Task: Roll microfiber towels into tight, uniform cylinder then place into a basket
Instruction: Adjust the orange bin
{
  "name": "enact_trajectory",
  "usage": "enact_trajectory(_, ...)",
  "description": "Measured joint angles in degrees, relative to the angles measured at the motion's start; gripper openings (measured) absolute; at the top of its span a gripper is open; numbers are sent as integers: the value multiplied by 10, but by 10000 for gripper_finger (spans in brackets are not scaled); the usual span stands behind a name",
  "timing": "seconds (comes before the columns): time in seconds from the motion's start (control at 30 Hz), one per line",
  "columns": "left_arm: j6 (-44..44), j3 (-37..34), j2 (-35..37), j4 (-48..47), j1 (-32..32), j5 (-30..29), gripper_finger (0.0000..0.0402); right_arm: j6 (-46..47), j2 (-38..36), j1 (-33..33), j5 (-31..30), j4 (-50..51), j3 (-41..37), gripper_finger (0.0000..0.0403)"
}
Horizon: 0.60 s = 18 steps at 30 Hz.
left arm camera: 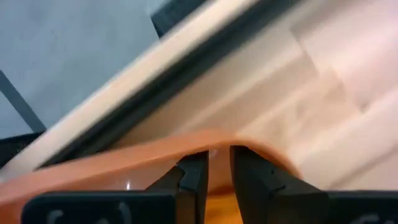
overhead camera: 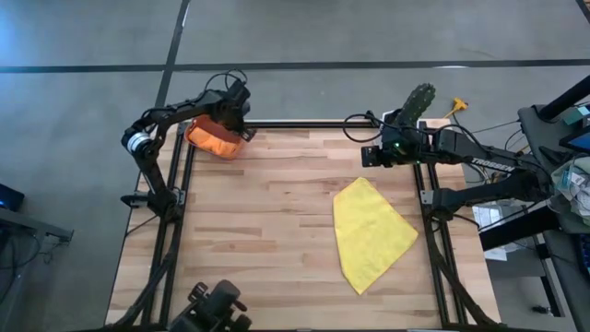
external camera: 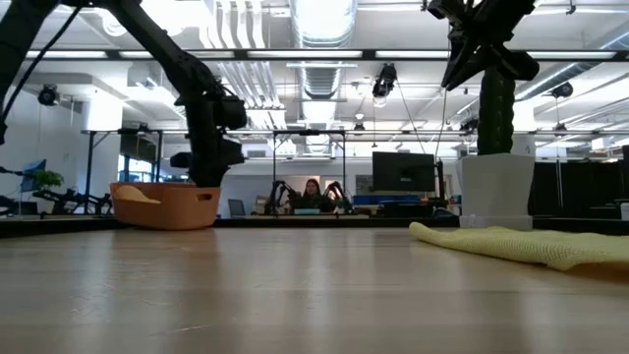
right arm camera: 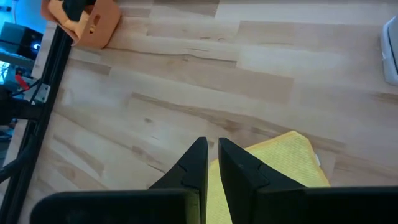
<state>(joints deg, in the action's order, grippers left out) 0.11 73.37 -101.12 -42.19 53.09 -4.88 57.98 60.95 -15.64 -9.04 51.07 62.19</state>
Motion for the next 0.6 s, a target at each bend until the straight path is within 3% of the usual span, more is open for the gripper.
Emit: enact_trajectory(0.6, -28, 11, 0, 65, 18, -53, 51, -7, 0, 2, 12, -1, 0, 33)
